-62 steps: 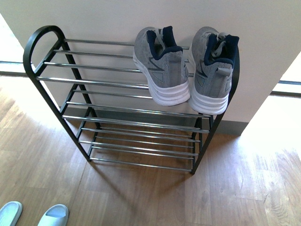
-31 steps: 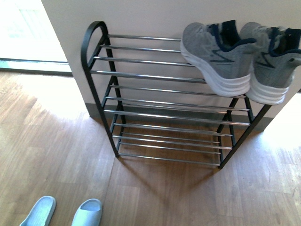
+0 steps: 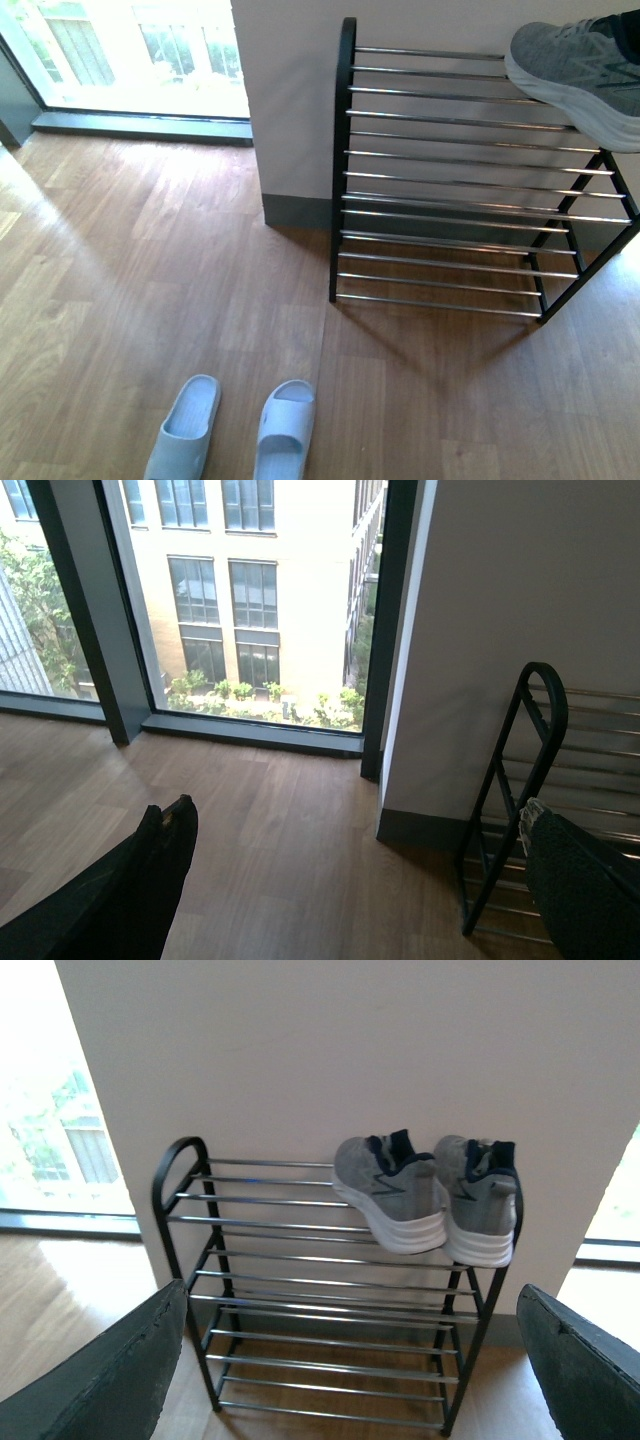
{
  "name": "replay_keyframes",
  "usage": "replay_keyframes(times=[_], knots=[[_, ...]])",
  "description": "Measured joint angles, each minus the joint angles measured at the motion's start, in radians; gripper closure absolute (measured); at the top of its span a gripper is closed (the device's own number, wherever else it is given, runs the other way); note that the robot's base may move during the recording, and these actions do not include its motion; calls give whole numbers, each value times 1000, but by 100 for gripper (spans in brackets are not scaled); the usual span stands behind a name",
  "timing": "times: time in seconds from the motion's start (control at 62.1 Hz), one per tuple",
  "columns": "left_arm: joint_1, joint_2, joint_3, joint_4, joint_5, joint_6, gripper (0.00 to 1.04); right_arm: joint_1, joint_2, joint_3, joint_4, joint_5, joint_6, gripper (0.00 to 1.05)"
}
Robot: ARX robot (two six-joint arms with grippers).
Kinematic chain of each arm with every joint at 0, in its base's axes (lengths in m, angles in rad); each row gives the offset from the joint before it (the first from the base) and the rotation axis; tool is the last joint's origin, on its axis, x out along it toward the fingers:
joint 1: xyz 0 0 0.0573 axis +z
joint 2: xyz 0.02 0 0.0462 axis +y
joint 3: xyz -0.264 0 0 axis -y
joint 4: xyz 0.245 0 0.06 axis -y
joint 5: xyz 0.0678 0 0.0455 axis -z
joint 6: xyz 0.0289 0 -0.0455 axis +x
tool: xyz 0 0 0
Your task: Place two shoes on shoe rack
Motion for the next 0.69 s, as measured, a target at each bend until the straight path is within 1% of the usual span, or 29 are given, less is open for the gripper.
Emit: replay_keyframes(times=[0.692], knots=[[0,0,0,0,-2,0,9,0,0,0,0,-3,0,9]])
